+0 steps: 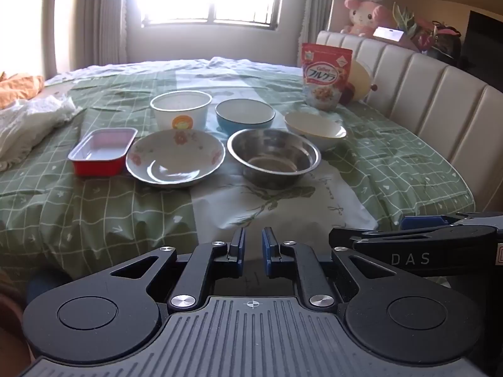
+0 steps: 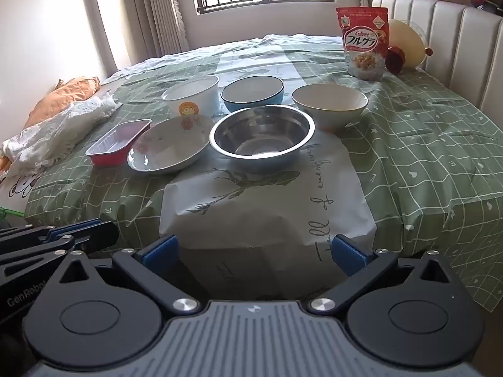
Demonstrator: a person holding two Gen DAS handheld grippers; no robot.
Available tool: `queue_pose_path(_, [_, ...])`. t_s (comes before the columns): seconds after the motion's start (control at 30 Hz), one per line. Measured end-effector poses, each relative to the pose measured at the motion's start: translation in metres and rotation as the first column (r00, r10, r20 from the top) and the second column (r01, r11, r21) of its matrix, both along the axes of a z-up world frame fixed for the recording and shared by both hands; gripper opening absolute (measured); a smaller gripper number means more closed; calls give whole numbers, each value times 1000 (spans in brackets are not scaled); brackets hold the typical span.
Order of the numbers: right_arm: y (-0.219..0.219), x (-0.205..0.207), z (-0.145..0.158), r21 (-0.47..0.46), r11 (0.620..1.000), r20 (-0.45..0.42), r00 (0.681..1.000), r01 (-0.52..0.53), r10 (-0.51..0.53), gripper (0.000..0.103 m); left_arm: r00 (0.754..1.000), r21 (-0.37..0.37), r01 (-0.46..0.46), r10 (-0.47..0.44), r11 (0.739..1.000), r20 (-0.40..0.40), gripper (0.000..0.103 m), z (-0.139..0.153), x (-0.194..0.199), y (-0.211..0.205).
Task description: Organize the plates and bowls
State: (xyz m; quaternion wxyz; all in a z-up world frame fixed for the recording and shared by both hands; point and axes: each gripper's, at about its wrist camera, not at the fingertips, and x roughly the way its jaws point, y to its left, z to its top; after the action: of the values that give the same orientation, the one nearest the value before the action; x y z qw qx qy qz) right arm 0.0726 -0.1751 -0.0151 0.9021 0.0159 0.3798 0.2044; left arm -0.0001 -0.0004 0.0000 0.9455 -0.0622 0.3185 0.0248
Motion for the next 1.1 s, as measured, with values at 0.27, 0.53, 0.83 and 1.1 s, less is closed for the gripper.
queue_pose_path(0.27, [-1,0,-2,0,1000,1,1000,-3,3,103,1000,4,7,-7,1000,8,14,2,0,1])
queue_pose_path(0.53, [0,2,-3,-2,1000,-6,1000,0,0,103,1000,5,-2,2,1000,5,14,-2,0,-2])
queue_pose_path(0.83, [0,3,-3,-4,1000,-8,1000,-1,1,103,1000,2,0,0,1000,1,14,-1,1,-4])
queue_pose_path(1.1, [1,6,-4,-5,1000,-13,1000,-5,5,103,1000,-6,0,0,1000,0,14,-1,5,-3])
